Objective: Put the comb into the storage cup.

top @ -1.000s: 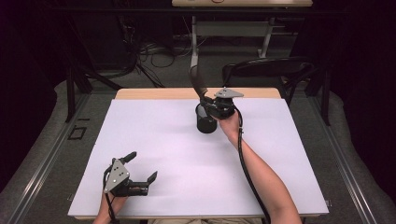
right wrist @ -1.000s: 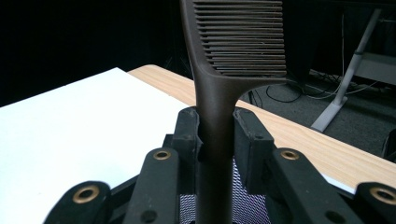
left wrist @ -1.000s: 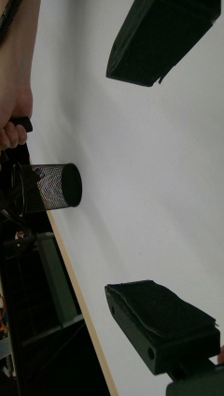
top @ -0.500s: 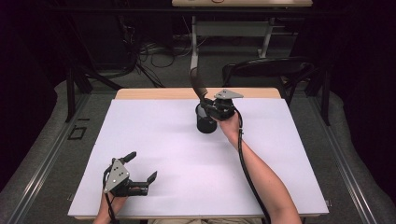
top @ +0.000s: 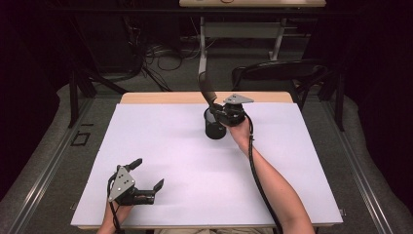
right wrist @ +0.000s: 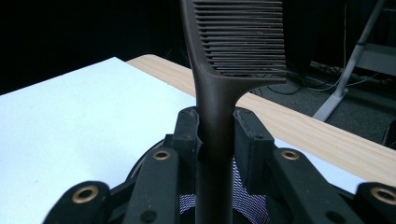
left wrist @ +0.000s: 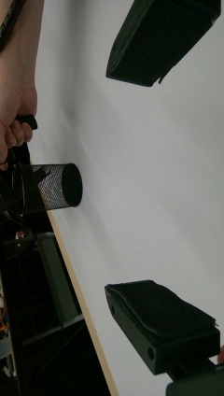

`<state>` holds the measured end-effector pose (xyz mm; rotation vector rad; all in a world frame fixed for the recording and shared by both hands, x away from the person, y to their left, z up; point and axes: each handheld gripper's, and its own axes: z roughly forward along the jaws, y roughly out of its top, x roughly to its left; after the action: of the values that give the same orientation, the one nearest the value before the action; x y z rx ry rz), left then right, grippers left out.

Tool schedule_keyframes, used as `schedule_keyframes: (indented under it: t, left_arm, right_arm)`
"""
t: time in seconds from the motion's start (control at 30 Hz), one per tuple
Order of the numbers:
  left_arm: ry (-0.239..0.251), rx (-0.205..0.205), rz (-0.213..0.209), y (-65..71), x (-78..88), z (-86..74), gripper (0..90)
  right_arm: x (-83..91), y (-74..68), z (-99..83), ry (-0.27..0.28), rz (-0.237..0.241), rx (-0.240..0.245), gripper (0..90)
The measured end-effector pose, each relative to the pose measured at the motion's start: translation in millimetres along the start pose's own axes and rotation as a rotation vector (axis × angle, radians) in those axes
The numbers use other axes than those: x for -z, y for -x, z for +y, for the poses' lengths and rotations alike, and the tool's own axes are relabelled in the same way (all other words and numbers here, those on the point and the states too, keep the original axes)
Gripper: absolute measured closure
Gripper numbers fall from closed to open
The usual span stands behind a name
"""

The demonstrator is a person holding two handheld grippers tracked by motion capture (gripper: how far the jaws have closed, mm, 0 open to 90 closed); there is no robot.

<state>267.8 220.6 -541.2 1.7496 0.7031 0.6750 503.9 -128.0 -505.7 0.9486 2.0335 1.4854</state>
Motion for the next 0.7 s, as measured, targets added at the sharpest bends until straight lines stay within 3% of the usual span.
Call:
schedule_keyframes:
  t: [0.7]
  left_arm:
    - [0.001, 0.002, 0.003, 0.1, 0.2, 0.0, 0.5]
  right_arm:
    - [-0.8, -0.6, -1.1, -0.02, -0.004, 0.006, 72.3]
